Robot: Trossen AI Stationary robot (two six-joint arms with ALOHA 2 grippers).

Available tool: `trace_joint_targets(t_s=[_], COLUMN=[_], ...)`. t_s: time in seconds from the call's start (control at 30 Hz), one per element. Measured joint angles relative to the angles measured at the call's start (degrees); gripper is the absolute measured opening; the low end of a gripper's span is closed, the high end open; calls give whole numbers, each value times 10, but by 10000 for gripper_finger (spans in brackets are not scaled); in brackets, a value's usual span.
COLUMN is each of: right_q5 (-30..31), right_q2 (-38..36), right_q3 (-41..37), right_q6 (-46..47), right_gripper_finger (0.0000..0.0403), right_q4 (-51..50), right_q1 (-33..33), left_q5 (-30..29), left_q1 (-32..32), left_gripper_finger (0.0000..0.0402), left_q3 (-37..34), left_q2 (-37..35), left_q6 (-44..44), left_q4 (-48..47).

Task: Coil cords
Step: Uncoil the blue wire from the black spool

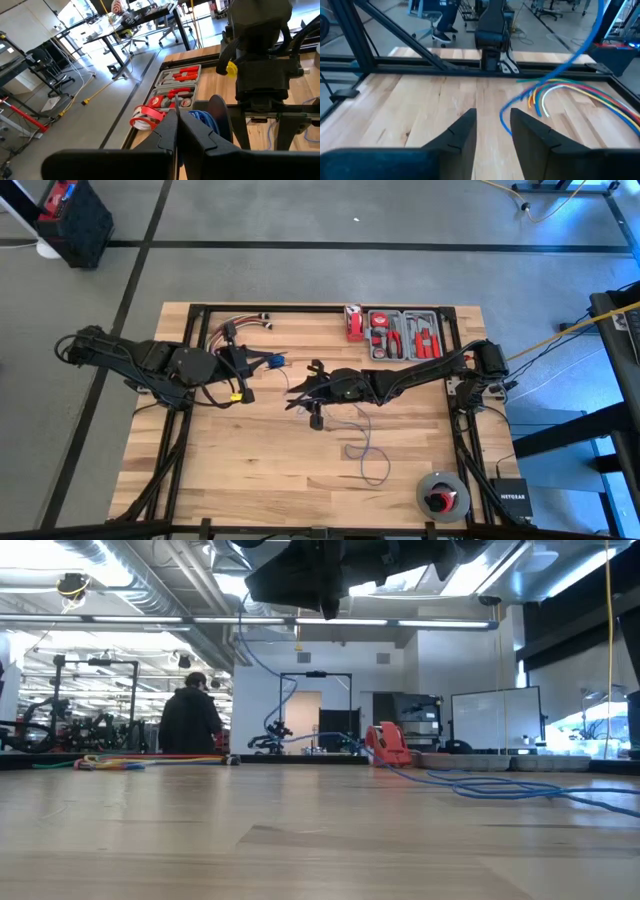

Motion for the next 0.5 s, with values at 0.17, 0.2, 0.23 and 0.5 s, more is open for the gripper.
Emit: trace_joint_targets(t_s=[0.17, 0.2, 0.23, 0.5], right_q5=[5, 13, 22, 35], right_q2=[0, 0, 0, 4], right_q3=[0, 0, 0, 0], right_q6=[0, 0, 0, 0], right_gripper_finger=[133, 133, 133, 99], right_q4=[17, 22, 24, 38], right_q1=[0, 0, 0, 0], left_q5=[0, 0, 0, 0], left_q1=[0, 0, 0, 0], left_gripper_finger=[8, 8, 8, 8], left_q3=[0, 0, 0, 0], left_q2=[0, 0, 0, 0], left_q6=[0, 0, 0, 0], left_q4=[1, 1, 1, 1])
